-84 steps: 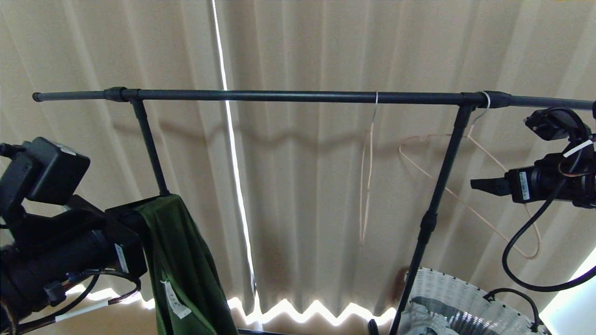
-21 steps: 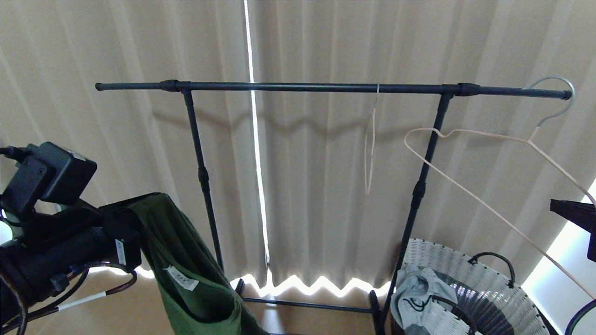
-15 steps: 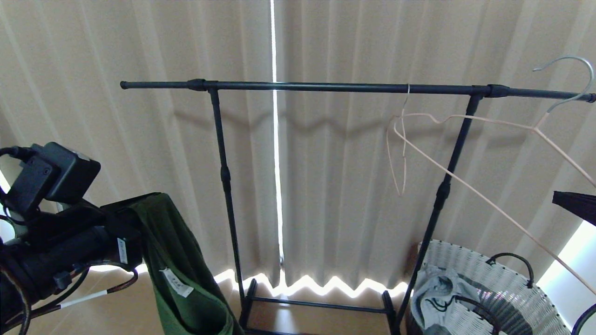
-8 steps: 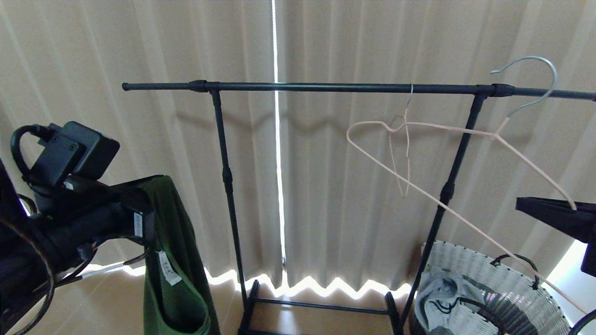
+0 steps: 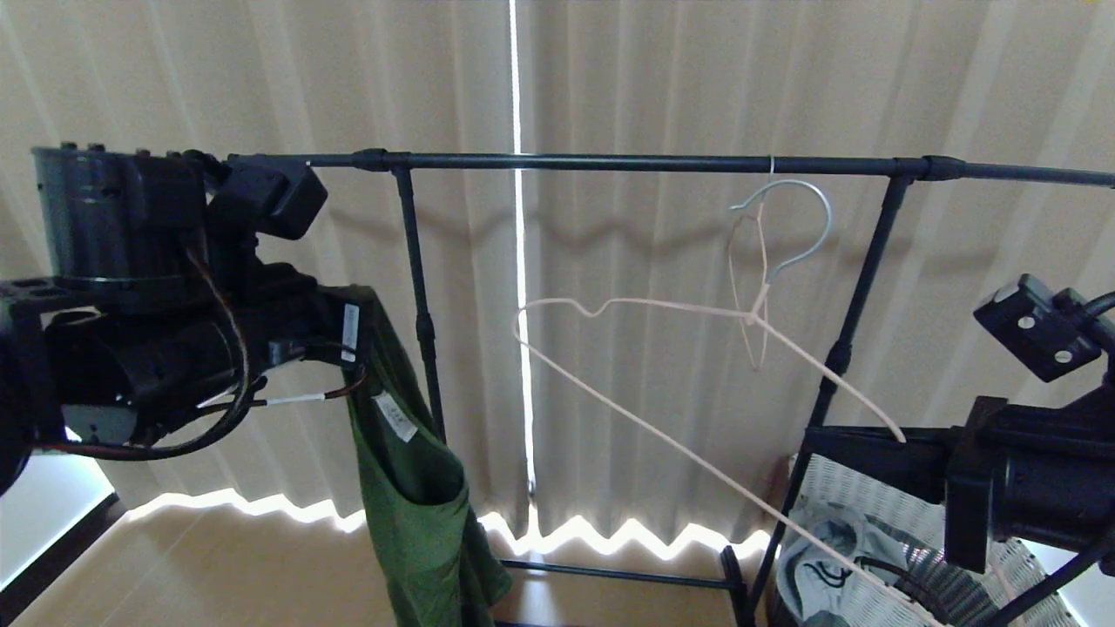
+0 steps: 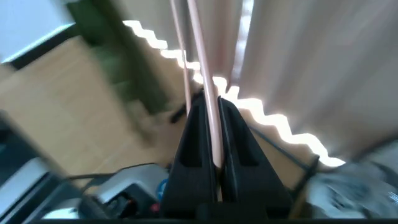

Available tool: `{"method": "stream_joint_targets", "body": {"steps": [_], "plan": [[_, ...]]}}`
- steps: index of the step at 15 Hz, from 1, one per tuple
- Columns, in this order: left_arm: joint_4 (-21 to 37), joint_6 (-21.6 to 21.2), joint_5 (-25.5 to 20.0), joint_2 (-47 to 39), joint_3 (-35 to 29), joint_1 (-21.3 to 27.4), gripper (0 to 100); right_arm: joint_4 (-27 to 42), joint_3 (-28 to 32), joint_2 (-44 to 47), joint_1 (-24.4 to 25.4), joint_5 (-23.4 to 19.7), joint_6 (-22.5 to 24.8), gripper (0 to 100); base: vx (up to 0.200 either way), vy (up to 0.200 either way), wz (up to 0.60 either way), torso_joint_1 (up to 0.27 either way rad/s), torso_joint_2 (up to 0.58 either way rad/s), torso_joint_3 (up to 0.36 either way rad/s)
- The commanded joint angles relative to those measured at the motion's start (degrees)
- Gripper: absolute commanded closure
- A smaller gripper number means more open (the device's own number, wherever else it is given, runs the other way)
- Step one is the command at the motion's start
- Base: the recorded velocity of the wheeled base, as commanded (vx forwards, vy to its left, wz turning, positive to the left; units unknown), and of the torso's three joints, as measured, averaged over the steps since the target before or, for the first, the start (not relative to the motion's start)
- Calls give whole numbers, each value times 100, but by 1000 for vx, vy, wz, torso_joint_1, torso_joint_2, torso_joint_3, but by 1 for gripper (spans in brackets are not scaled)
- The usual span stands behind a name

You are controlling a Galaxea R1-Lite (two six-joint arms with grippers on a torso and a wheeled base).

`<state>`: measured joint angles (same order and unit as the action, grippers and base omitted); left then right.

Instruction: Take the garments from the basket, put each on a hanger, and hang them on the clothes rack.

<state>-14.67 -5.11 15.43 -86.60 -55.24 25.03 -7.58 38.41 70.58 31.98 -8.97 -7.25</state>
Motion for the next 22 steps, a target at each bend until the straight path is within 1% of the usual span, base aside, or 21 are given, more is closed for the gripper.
{"method": "stream_joint_targets", "body": {"steps": [1,2,3,4,5,6,9,13,14,15,17,19,22], "plan": [[456,511,100,-349,-743,363,100,-103,8,298,300,1,-66,100,0,0,0,0,0,0],[482,625,329,-533,-928,406,100,-217,-9,368,406,18,-110,100,0,0,0,0,0,0],[447,651,777,-832,-1156,406,100,-314,-18,386,608,62,-250,100,0,0,0,0,0,0],[438,660,1032,-999,-1270,406,100,-314,-18,377,775,124,-321,100,0,0,0,0,0,0],[438,660,1120,-1034,-1297,406,100,-314,-18,360,863,194,-321,100,0,0,0,0,0,0],[429,660,1146,-1043,-1279,406,100,-323,-9,351,995,291,-321,100,0,0,0,0,0,0],[429,669,1155,-1043,-1253,415,100,-455,17,386,1179,335,-312,100,0,0,0,0,0,0],[429,678,1164,-1025,-1244,380,100,-578,52,465,1215,396,-321,100,0,0,0,0,0,0],[429,660,1278,-1043,-1200,301,100,-586,26,421,1232,396,-321,100,0,0,0,0,0,0],[421,651,1392,-1052,-1068,275,100,-586,-9,351,1373,396,-321,100,0,0,0,0,0,0],[394,651,1410,-1043,-972,292,100,-578,-9,307,1549,396,-321,100,0,0,0,0,0,0],[254,651,1419,-1034,-972,310,100,-586,35,395,1566,396,-321,100,0,0,0,0,0,0],[218,660,1427,-1017,-901,371,100,-666,70,579,1566,405,-312,100,0,0,0,0,0,0]]}}
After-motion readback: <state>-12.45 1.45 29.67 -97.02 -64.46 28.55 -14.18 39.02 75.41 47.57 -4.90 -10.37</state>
